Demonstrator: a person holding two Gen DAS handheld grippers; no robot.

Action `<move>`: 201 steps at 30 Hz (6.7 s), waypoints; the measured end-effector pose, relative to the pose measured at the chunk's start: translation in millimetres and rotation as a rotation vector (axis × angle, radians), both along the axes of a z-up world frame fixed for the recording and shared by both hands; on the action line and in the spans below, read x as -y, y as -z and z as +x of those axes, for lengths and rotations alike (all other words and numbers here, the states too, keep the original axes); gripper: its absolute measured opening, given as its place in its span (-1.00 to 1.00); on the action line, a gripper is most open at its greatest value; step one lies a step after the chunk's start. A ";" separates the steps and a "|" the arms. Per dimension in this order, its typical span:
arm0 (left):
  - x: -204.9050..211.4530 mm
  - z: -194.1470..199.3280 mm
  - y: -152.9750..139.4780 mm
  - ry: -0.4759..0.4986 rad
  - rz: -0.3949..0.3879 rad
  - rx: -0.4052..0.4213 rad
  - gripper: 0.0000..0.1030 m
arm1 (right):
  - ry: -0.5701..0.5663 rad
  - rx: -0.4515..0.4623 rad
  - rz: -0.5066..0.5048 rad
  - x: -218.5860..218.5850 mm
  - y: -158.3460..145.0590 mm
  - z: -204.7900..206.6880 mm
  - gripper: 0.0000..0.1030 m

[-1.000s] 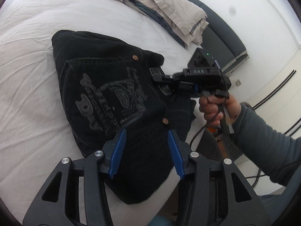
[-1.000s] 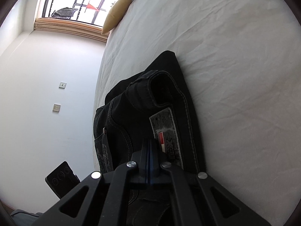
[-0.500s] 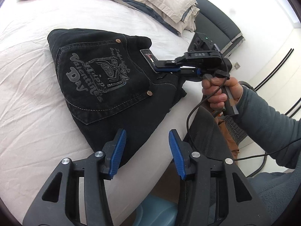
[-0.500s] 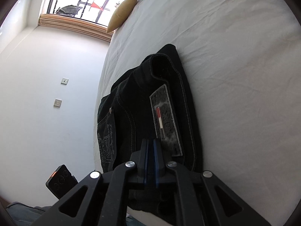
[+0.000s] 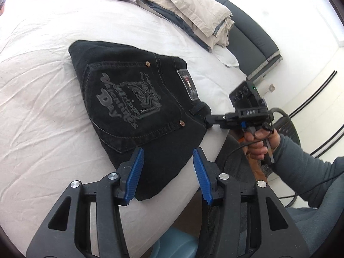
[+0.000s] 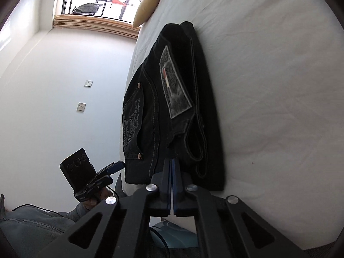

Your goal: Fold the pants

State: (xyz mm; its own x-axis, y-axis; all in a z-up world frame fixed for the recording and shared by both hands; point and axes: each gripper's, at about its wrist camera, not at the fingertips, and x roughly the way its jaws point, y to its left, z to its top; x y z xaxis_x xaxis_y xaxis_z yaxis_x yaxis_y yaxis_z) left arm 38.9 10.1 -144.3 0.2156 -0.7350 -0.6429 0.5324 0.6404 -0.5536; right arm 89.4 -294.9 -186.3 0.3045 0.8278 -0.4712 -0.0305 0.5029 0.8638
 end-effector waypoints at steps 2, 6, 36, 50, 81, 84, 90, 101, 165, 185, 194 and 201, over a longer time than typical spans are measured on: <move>-16.6 11.0 -9.8 -0.058 -0.025 0.010 -0.02 | 0.013 0.044 -0.020 7.2 -14.3 -6.5 -0.40; -49.8 39.0 -13.9 -0.196 -0.052 0.001 0.39 | 0.100 0.121 -0.008 32.7 -37.1 0.8 0.45; -6.7 105.4 25.1 -0.191 0.101 -0.207 -0.63 | -0.045 0.076 -0.308 -51.3 -49.7 99.7 -0.60; -68.9 186.5 -57.4 -0.237 0.171 0.026 -0.65 | -0.020 0.221 -0.304 -68.0 -67.3 152.2 -0.63; -101.7 252.3 -5.4 -0.425 0.470 0.123 0.52 | 0.179 0.202 -0.276 -59.1 -48.4 169.1 0.27; -95.0 238.5 -26.2 -0.451 0.468 0.146 0.59 | 0.208 0.236 -0.309 -58.2 -67.3 143.0 0.38; -89.5 178.4 -84.8 -0.530 0.441 0.271 1.00 | 0.267 0.340 -0.393 -72.5 -116.3 82.3 0.64; -96.0 4.3 -204.7 -0.816 0.465 0.745 1.00 | 0.473 0.788 -0.699 -121.5 -238.1 -37.0 1.00; -86.8 -0.6 -142.6 -0.702 0.513 0.219 1.00 | 0.349 0.413 -0.888 -164.9 -223.3 -65.7 1.00; -80.7 -4.2 -138.5 -0.708 0.510 0.206 1.00 | 0.332 0.402 -0.886 -163.6 -213.1 -68.7 1.00; -76.2 -8.0 -133.7 -0.714 0.510 0.197 1.00 | 0.331 0.401 -0.886 -163.6 -213.5 -67.5 1.00; -75.8 -8.4 -132.2 -0.714 0.509 0.190 1.00 | 0.330 0.399 -0.886 -163.8 -211.1 -68.6 1.00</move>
